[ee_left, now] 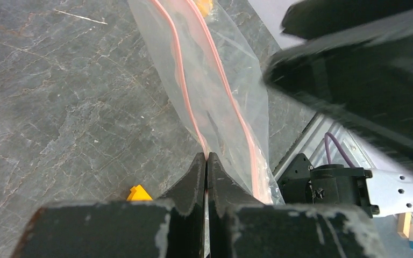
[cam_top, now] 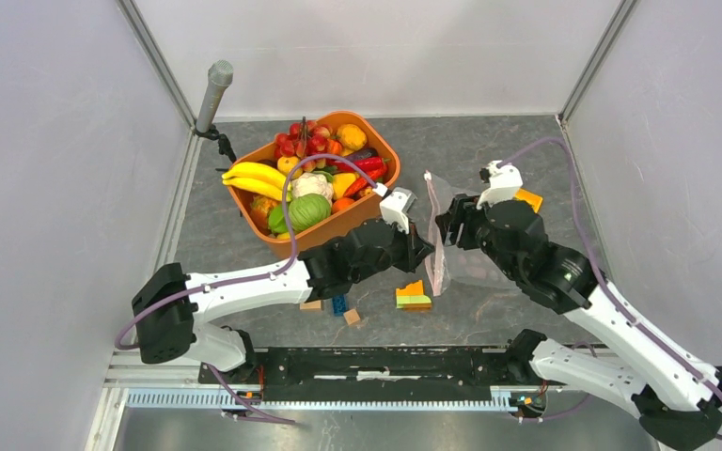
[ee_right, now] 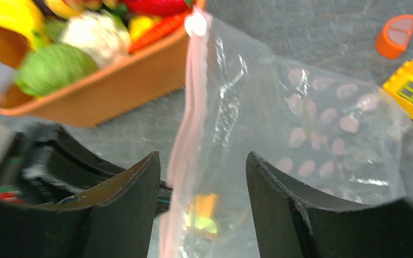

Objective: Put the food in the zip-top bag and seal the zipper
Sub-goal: Open the zipper of the food storage bag at the center of the board.

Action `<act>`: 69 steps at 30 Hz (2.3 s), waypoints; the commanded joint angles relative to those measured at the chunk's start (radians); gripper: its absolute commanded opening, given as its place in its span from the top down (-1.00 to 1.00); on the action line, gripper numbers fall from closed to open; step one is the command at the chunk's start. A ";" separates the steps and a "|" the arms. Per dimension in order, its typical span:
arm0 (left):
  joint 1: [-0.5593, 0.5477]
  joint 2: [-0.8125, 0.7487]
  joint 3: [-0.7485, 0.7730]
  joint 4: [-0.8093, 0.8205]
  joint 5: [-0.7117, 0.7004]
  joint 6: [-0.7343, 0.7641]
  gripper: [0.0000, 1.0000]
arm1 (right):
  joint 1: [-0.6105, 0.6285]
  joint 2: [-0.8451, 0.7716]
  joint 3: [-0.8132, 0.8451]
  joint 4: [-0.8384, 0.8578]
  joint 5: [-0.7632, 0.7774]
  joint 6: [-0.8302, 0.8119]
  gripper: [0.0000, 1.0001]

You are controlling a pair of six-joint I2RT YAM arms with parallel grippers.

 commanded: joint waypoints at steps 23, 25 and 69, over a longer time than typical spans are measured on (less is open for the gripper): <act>-0.012 -0.026 0.076 -0.063 -0.077 0.036 0.96 | 0.210 0.268 0.174 -0.238 0.319 -0.001 -0.08; -0.013 -0.030 0.069 -0.051 -0.071 0.030 0.95 | 0.210 0.268 0.152 -0.210 0.312 0.001 -0.07; -0.013 -0.066 0.032 -0.010 -0.063 0.035 0.96 | 0.208 0.282 0.115 -0.109 0.394 -0.054 0.34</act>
